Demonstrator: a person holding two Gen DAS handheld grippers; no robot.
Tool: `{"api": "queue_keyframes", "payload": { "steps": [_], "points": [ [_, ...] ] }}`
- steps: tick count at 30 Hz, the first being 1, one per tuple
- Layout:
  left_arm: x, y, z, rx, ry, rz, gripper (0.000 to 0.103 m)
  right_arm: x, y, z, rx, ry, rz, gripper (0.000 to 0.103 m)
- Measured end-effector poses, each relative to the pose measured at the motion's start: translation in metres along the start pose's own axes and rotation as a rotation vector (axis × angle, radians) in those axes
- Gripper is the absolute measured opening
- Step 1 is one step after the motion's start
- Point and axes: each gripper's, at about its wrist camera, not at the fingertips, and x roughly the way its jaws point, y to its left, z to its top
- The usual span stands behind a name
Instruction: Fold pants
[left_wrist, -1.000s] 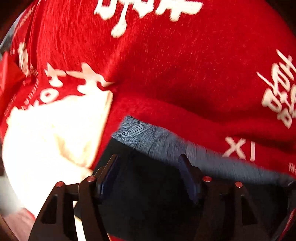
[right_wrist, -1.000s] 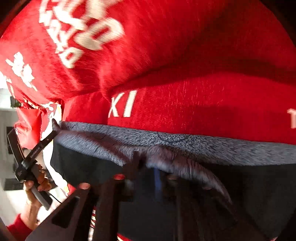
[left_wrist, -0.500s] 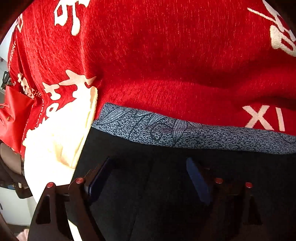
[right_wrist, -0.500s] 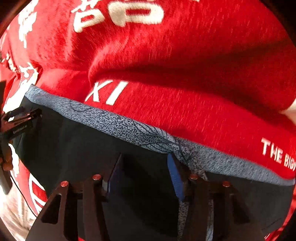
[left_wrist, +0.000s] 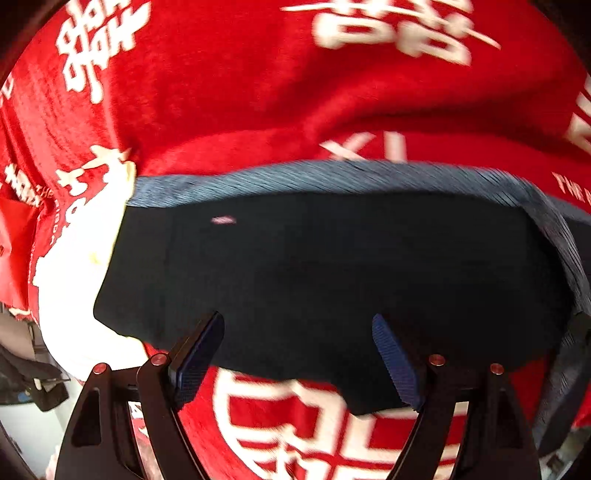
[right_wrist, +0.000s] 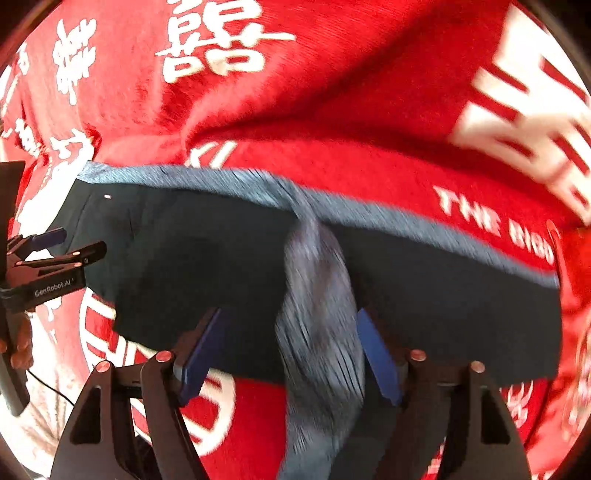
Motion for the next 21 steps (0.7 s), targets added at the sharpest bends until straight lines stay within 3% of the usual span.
{"api": "queue_keyframes", "payload": {
  "steps": [6, 12, 21],
  "points": [
    [-0.018, -0.028, -0.016, 0.072, 0.000, -0.034, 0.084, -0.014, -0.026, -0.047, 0.145, 0.023, -0.039, 0.082],
    [-0.029, -0.051, -0.041, 0.154, -0.009, -0.082, 0.084, -0.029, -0.037, -0.095, 0.267, -0.020, -0.050, 0.082],
    [-0.031, -0.094, -0.105, 0.338, -0.017, -0.145, 0.084, -0.033, -0.046, -0.217, 0.450, -0.019, -0.067, 0.082]
  ]
}}
